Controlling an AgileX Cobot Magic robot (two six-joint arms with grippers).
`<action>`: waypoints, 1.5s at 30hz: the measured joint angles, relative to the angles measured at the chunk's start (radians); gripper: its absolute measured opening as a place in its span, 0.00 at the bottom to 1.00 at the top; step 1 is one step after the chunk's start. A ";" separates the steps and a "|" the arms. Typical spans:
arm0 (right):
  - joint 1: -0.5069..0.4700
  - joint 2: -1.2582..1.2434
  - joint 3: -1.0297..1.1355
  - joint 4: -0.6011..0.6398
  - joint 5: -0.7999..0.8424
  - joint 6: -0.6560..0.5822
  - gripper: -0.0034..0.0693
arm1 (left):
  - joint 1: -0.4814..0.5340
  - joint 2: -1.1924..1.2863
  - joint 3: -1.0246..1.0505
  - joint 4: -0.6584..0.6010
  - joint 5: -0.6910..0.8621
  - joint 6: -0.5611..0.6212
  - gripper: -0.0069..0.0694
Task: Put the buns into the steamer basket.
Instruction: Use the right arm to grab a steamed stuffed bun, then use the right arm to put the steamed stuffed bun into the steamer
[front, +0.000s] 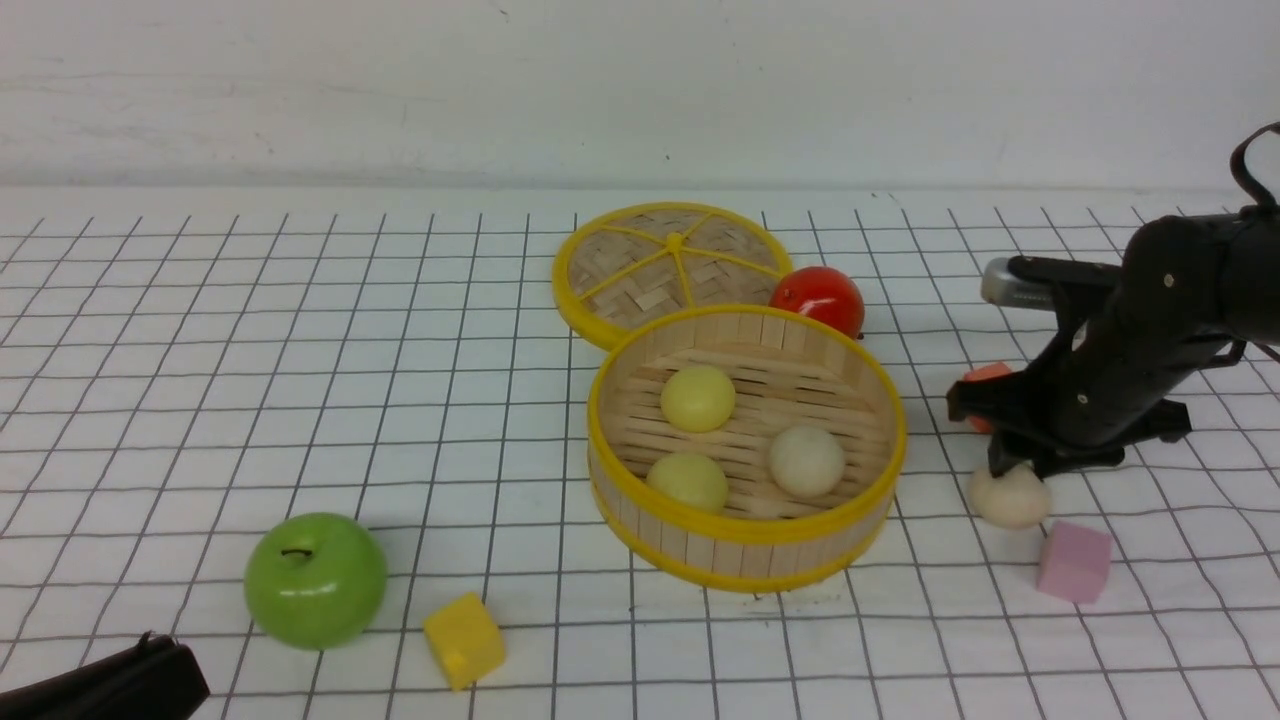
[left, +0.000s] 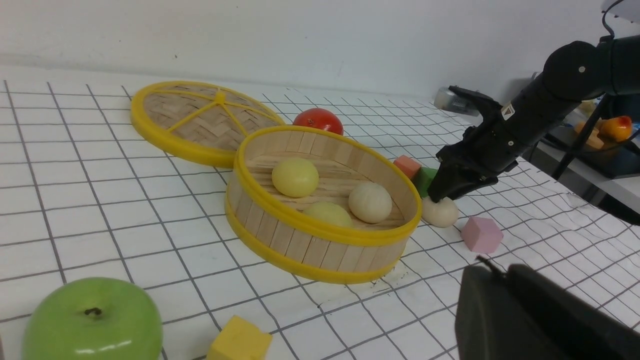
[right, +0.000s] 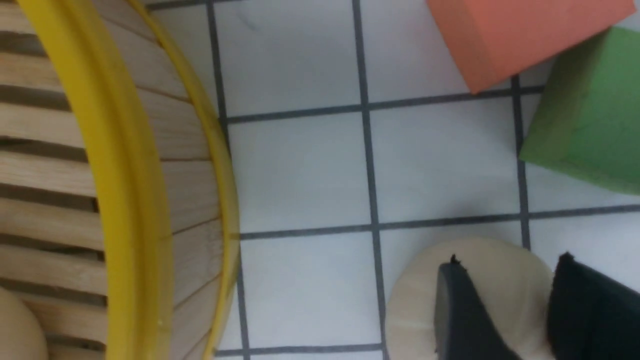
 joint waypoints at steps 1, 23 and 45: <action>0.000 0.001 0.000 0.000 0.002 -0.008 0.34 | 0.000 0.000 0.000 0.000 0.000 0.000 0.14; 0.147 -0.165 -0.091 0.301 0.019 -0.286 0.06 | 0.000 0.000 0.000 0.000 0.000 0.000 0.16; 0.172 -0.050 -0.244 0.280 0.043 -0.281 0.68 | 0.000 0.000 0.000 0.000 0.002 0.000 0.17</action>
